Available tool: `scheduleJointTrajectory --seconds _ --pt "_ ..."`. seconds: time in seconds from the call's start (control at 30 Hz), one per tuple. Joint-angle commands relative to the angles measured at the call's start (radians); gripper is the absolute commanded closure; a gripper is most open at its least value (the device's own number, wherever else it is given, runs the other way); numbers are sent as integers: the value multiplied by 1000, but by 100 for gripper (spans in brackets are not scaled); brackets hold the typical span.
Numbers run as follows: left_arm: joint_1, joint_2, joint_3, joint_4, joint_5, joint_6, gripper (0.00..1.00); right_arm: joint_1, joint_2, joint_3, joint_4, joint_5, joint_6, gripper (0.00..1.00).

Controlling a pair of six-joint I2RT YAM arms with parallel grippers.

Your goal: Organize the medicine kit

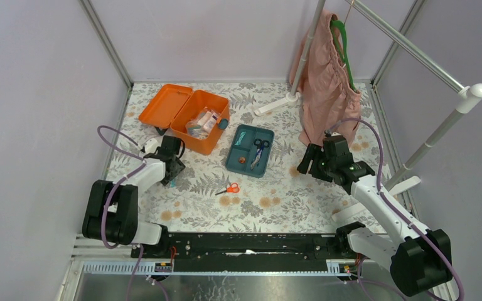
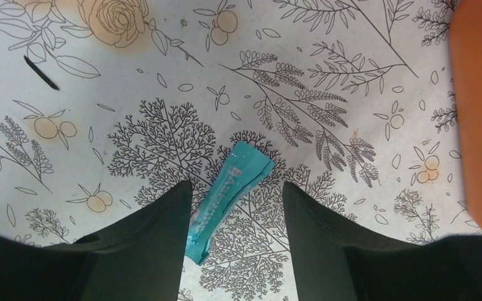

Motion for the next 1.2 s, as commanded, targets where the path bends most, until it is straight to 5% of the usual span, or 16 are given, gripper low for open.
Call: scheduleJointTrajectory --seconds 0.0,0.2,0.4,0.67,0.83,1.0,1.17 --pt "8 9 -40 60 37 25 42 -4 7 6 19 -15 10 26" --pt "8 9 -30 60 54 35 69 -4 8 7 24 -21 17 26" --pt "7 -15 -29 57 88 50 82 -4 8 8 20 -18 20 26" --pt "-32 -171 -43 22 196 53 86 -4 1 4 15 -10 22 26" --pt "-233 -230 24 -25 149 7 86 -4 -7 -2 10 -5 25 26" --pt "-475 -103 218 -24 46 49 85 -4 -17 -5 3 -3 26 25" --pt "-513 142 466 33 81 294 85 -4 -34 -11 -15 6 21 25"
